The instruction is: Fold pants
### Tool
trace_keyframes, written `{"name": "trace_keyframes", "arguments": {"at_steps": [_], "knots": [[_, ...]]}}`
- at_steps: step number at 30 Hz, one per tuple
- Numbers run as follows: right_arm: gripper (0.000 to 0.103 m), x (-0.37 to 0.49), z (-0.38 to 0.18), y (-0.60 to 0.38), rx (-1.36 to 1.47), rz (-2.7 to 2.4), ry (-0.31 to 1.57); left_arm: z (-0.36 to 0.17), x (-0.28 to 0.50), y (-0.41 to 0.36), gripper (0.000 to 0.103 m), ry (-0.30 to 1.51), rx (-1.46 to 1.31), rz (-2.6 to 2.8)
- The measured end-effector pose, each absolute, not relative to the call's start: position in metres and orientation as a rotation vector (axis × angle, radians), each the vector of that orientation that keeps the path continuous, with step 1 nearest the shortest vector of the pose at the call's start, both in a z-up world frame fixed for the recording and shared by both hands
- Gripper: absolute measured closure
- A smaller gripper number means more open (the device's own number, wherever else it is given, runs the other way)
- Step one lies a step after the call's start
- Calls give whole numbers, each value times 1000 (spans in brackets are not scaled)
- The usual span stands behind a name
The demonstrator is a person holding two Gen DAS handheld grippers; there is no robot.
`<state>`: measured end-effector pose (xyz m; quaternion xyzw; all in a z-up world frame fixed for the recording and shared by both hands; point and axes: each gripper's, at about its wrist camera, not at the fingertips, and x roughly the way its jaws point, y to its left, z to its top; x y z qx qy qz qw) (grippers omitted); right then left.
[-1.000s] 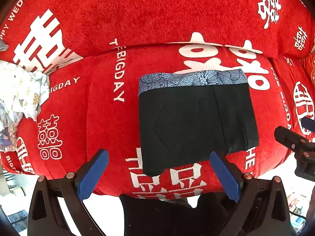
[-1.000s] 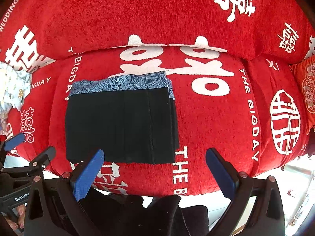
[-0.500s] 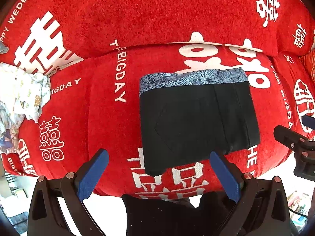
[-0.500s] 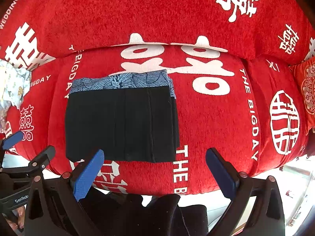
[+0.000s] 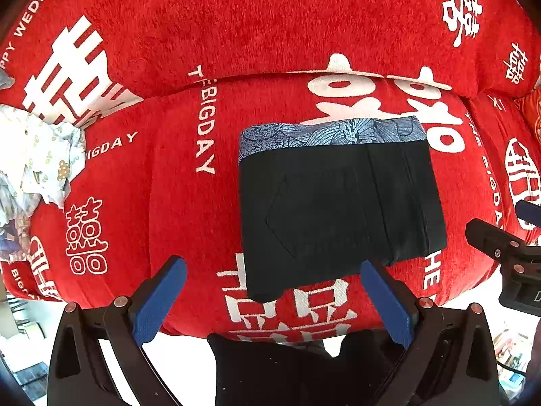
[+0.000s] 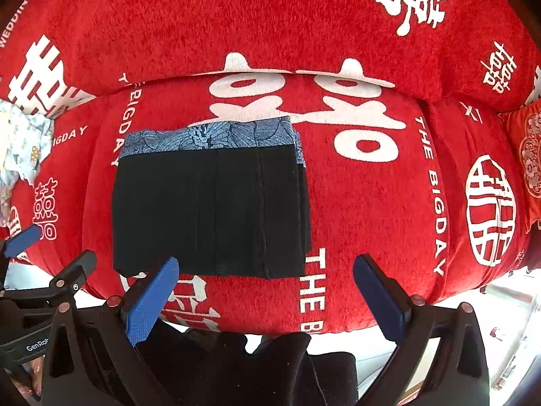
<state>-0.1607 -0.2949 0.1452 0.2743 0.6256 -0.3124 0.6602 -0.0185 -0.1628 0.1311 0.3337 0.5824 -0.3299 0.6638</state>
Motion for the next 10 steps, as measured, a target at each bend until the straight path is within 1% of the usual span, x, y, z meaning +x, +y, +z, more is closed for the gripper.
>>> {"name": "trace_keyframes", "arguments": {"at_steps": [10], "knots": [[0,-161,143,-295,621,-707,1420,130,-20,-163,0,1319,740,-757]]}}
